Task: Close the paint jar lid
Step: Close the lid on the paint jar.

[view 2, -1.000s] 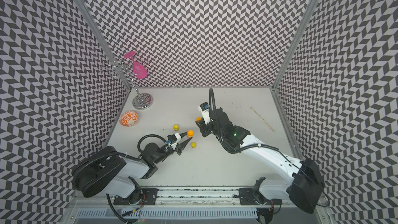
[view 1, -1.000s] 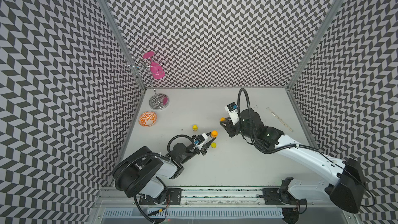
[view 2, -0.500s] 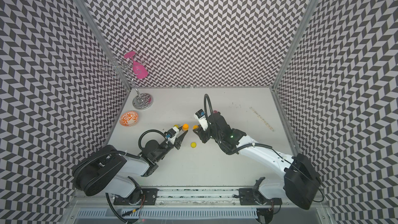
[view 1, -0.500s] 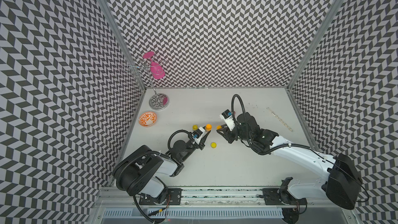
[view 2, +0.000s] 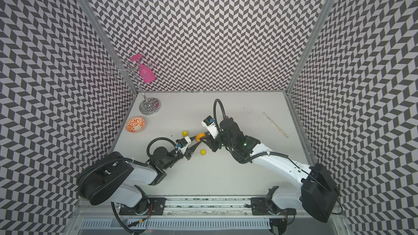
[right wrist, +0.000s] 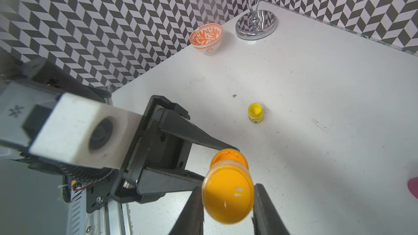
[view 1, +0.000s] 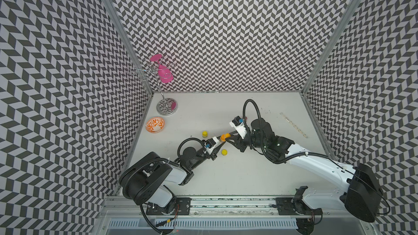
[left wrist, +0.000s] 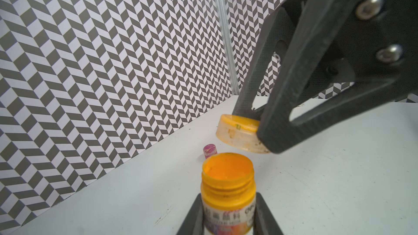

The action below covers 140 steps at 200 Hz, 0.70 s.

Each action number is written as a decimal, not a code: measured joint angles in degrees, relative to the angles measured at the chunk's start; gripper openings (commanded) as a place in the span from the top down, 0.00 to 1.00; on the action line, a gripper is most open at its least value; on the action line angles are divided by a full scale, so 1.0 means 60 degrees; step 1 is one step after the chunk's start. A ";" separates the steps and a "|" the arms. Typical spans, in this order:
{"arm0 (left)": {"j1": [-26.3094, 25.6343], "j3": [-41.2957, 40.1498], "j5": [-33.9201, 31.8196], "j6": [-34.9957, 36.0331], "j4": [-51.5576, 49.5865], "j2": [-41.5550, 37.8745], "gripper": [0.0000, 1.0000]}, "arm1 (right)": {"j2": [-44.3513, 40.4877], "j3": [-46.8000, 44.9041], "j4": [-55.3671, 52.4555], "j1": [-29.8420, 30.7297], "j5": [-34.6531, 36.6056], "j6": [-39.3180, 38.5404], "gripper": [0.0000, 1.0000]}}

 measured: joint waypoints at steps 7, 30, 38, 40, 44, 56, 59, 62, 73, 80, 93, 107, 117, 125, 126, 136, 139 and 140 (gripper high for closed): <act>-0.0018 0.0000 0.0011 0.0004 0.0000 0.0000 0.73 | 0.0000 0.0000 0.0025 0.0000 -0.0033 0.0000 0.73; -0.0022 0.0000 0.0040 0.0029 0.0000 0.0000 0.73 | 0.0000 0.0000 0.0062 0.0000 -0.0117 -0.0004 0.73; -0.0025 0.0000 0.0044 0.0029 0.0000 0.0000 0.73 | 0.0000 0.0000 0.0055 0.0000 -0.0135 -0.0007 0.73; -0.0025 0.0000 0.0044 0.0029 0.0000 0.0000 0.73 | 0.0000 0.0000 0.0055 0.0000 -0.0135 -0.0004 0.73; -0.0025 -0.0004 0.0044 0.0029 0.0004 0.0000 0.73 | 0.0000 0.0000 0.0058 0.0000 -0.0138 -0.0007 0.72; -0.0025 -0.0004 0.0044 0.0029 0.0004 -0.0004 0.73 | 0.0004 0.0000 0.0058 0.0000 -0.0138 -0.0011 0.72; -0.0025 0.0000 0.0047 0.0029 0.0000 -0.0004 0.73 | 0.0004 0.0000 0.0058 0.0000 -0.0138 -0.0015 0.72; -0.0025 0.0000 0.0047 0.0029 0.0000 -0.0007 0.73 | 0.0004 0.0000 0.0055 0.0000 -0.0138 -0.0018 0.72; -0.0025 -0.0004 0.0044 0.0029 0.0004 -0.0029 0.73 | 0.0015 0.0000 0.0058 0.0000 -0.0138 -0.0029 0.73; -0.0025 0.0000 0.0044 0.0029 0.0004 -0.0055 0.73 | 0.0029 0.0000 0.0058 0.0000 -0.0135 -0.0029 0.73; -0.0033 -0.0004 0.0044 0.0026 0.0004 -0.0102 0.73 | 0.0080 0.0000 0.0055 0.0000 -0.0138 -0.0033 0.72; -0.0033 -0.0004 0.0044 0.0026 0.0007 -0.0149 0.73 | 0.0146 0.0000 0.0055 0.0000 -0.0138 -0.0033 0.72; -0.0033 0.0000 0.0044 0.0026 0.0011 -0.0171 0.73 | 0.0171 0.0000 0.0055 0.0004 -0.0135 -0.0036 0.73; -0.0033 0.0000 0.0047 0.0026 0.0011 -0.0178 0.73 | 0.0182 0.0000 0.0055 0.0004 -0.0138 -0.0036 0.72; -0.0033 -0.0004 0.0047 0.0026 0.0011 -0.0178 0.73 | 0.0182 0.0000 0.0055 0.0004 -0.0138 -0.0036 0.73; -0.0033 0.0000 0.0051 0.0022 0.0011 -0.0186 0.73 | 0.0186 0.0000 0.0055 0.0007 -0.0135 -0.0040 0.73; -0.0033 -0.0004 0.0055 0.0022 0.0011 -0.0189 0.73 | 0.0186 0.0000 0.0058 0.0011 -0.0138 -0.0044 0.72; -0.0033 -0.0004 0.0051 0.0022 0.0011 -0.0189 0.73 | 0.0186 0.0000 0.0062 0.0011 -0.0135 -0.0044 0.73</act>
